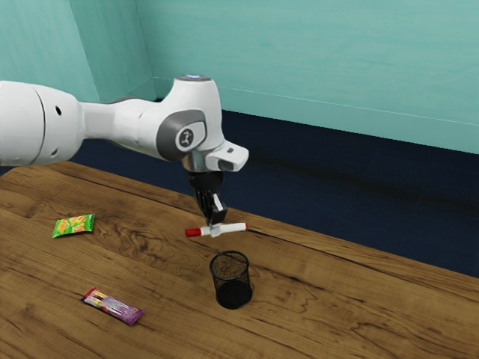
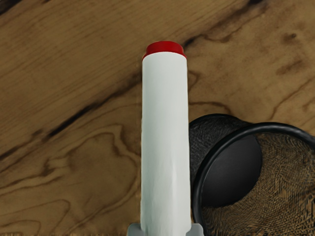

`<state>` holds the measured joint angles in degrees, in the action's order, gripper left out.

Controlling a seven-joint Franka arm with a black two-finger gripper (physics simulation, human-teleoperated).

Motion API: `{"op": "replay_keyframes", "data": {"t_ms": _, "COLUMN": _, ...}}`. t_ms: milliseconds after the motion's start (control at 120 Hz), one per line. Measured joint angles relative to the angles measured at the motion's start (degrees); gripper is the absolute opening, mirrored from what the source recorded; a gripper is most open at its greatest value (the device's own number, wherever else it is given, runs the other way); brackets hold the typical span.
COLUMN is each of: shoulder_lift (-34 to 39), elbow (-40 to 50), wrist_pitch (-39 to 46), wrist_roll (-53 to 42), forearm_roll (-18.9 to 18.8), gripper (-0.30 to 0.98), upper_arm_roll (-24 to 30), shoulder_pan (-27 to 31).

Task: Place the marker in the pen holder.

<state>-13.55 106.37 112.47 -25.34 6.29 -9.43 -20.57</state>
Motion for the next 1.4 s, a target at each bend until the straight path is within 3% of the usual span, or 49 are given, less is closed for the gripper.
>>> {"op": "replay_keyframes", "data": {"t_ms": 208, "shoulder_lift": -0.5, "elbow": -1.0, "wrist_pitch": -7.9, "wrist_roll": 1.4, "forearm_roll": 0.1, "gripper": -0.1, "upper_arm_roll": 1.5, "shoulder_pan": -0.8}}
{"op": "replay_keyframes", "data": {"t_ms": 425, "shoulder_lift": -1.0, "elbow": -1.4, "wrist_pitch": -15.0, "wrist_roll": 3.4, "forearm_roll": -2.4, "gripper": -0.1, "upper_arm_roll": 1.5, "shoulder_pan": -1.6}}
{"op": "replay_keyframes", "data": {"t_ms": 933, "shoulder_lift": -12.6, "elbow": -13.0, "wrist_pitch": -19.6, "wrist_roll": 5.8, "forearm_roll": -5.4, "gripper": -0.1, "upper_arm_roll": 1.5, "shoulder_pan": -2.9}}
{"op": "replay_keyframes", "data": {"t_ms": 1017, "shoulder_lift": -14.3, "elbow": -14.2, "wrist_pitch": -19.8, "wrist_roll": 6.0, "forearm_roll": -5.7, "gripper": -0.04, "upper_arm_roll": 1.6, "shoulder_pan": -3.1}}
{"op": "replay_keyframes", "data": {"t_ms": 1125, "shoulder_lift": -14.9, "elbow": -15.0, "wrist_pitch": -20.6, "wrist_roll": 6.4, "forearm_roll": -6.1, "gripper": 0.25, "upper_arm_roll": 2.1, "shoulder_pan": -3.2}}
{"op": "replay_keyframes", "data": {"t_ms": 1208, "shoulder_lift": -14.4, "elbow": -15.5, "wrist_pitch": -20.7, "wrist_roll": 6.5, "forearm_roll": -6.1, "gripper": 0.37, "upper_arm_roll": 2.3, "shoulder_pan": -3.4}}
{"op": "replay_keyframes", "data": {"t_ms": 1308, "shoulder_lift": -8.5, "elbow": -15.7, "wrist_pitch": -18.9, "wrist_roll": 6.5, "forearm_roll": -6.2, "gripper": 0.48, "upper_arm_roll": 2.1, "shoulder_pan": -2.3}}
{"op": "replay_keyframes", "data": {"t_ms": 1400, "shoulder_lift": -1.4, "elbow": -14.9, "wrist_pitch": -15.3, "wrist_roll": 6.5, "forearm_roll": -6.4, "gripper": 0.54, "upper_arm_roll": 1.8, "shoulder_pan": 4.9}}
